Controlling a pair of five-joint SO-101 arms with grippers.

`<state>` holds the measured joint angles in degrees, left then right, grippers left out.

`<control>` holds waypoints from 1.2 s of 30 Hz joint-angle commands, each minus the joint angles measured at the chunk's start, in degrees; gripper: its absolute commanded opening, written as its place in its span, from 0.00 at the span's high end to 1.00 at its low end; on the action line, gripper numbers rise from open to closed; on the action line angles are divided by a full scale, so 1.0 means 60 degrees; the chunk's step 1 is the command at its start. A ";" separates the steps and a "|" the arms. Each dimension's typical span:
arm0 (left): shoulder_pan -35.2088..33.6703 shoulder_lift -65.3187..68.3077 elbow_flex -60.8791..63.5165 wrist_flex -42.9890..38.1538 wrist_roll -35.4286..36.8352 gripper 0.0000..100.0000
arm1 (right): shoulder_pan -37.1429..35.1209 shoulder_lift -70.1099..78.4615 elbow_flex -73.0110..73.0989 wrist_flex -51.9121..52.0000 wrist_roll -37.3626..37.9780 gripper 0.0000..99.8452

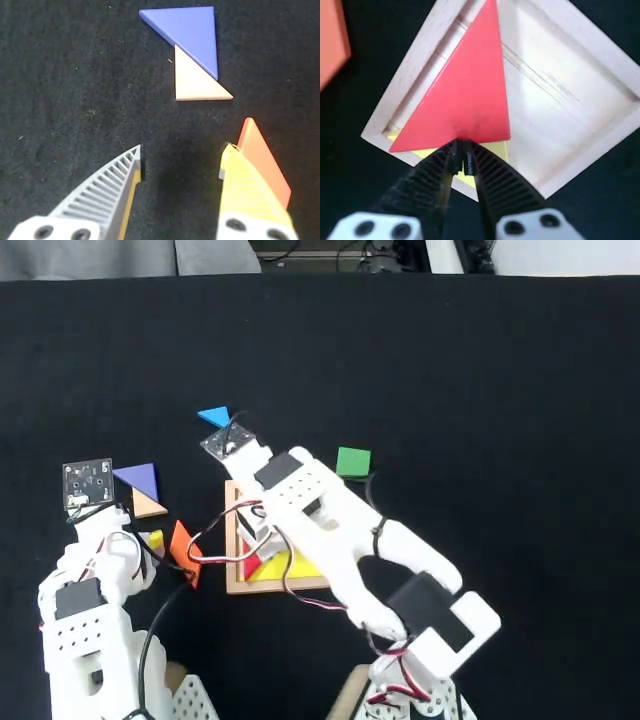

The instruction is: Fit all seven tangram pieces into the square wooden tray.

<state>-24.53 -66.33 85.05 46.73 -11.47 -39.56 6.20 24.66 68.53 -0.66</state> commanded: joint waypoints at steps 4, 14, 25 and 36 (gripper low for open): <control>-0.0081 -0.0103 -0.0037 -0.0161 0.0029 0.75 | -0.0161 0.1253 -0.1194 -0.0044 0.0073 0.99; -0.0081 -0.0103 -0.0037 -0.0161 0.0029 0.75 | 0.0718 0.0110 -0.2278 0.0894 0.0073 0.99; -0.0081 -0.0103 -0.0037 -0.0161 0.0029 0.75 | 0.1348 0.0242 -0.0139 -0.2447 0.0132 0.99; -0.0081 -0.0103 -0.0037 -0.0161 0.0029 0.75 | 0.0601 0.0637 -0.0447 -0.1114 0.0615 0.99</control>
<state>-24.62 -66.33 85.05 46.73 -11.47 -32.62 10.07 23.87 58.95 -0.04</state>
